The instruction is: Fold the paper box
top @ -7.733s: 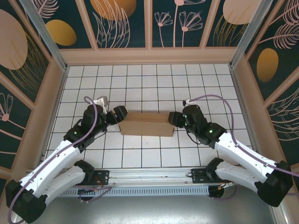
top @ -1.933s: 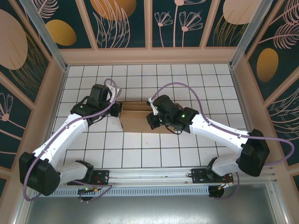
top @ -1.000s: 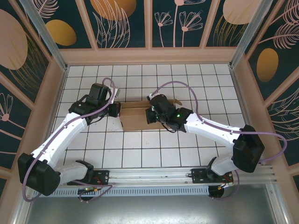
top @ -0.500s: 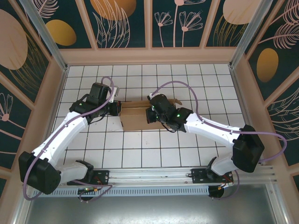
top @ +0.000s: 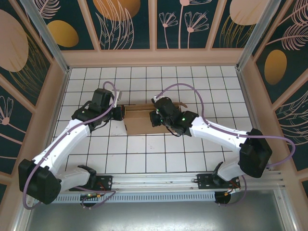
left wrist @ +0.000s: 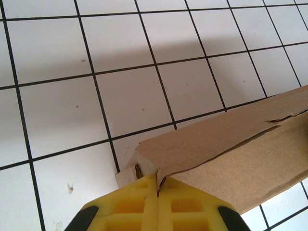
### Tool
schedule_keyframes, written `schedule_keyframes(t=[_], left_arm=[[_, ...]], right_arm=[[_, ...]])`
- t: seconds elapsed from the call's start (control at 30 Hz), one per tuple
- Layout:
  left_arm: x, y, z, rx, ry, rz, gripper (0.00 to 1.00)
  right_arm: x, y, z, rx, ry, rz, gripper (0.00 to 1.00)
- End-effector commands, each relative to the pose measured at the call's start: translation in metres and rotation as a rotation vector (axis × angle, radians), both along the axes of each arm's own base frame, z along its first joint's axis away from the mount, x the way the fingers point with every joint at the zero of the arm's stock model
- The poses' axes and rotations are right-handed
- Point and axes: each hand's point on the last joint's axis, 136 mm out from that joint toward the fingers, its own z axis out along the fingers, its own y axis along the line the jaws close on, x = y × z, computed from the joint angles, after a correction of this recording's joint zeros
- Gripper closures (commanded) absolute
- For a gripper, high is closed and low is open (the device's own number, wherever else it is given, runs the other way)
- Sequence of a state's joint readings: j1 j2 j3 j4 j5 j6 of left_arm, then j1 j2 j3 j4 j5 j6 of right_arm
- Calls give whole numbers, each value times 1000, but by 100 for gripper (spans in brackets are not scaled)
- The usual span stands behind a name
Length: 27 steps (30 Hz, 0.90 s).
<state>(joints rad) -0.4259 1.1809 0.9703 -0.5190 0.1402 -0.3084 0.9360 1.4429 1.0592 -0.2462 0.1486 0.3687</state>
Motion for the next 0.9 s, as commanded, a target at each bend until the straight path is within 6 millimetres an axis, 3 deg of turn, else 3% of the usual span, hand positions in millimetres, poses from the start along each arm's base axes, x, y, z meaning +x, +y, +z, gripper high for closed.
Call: schedule_keyframes(t=[0.0,0.1,0.2,0.3,0.4,0.5,0.6,0.7,0.87], left_arm=[[-28,9,-36,68,144,-11,100],[-27,7,-40,58,149,-6,100],[-25,7,-40,56,148,0,100],[-22,7,-34,50,128,7,100],[-21,6,-30,41,120,6,100],[-22,5,-28,35,113,4,100],[-22,7,-24,45,93,4,100],[-20,8,-18,53,71,5,100],[-20,6,-20,49,71,-6,100]], right_arm=[[-10,-9,-11,-84,37,34,85],[-11,-2,18,-42,-1,92,78],[-9,-11,61,-38,-98,136,73],[5,-46,101,-32,-216,134,72],[21,-97,118,-117,-392,130,74],[22,-129,114,-292,-614,273,76],[21,-150,103,-324,-723,443,76],[20,-154,89,-328,-761,582,69],[34,-148,57,-290,-602,696,66]])
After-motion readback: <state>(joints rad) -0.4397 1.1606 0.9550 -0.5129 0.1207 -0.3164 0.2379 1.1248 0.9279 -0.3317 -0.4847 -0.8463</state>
